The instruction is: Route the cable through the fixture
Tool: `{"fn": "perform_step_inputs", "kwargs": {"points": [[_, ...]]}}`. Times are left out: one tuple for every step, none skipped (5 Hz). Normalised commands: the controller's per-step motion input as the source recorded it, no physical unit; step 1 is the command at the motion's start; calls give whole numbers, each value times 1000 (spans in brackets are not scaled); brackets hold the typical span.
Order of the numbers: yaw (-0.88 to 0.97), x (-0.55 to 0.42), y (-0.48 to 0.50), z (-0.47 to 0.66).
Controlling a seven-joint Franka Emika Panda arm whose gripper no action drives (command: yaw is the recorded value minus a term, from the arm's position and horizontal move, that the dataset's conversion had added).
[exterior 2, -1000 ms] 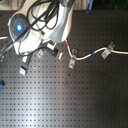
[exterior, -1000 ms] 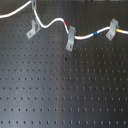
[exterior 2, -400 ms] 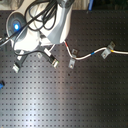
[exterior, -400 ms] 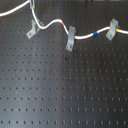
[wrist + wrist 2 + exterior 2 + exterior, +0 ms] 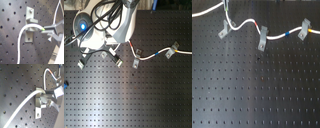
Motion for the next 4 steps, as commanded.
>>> {"fn": "perform_step_inputs", "kwargs": {"points": [[380, 18, 56, 0], [254, -149, -7, 454], [283, -156, 87, 314], [326, -20, 68, 150]]}}
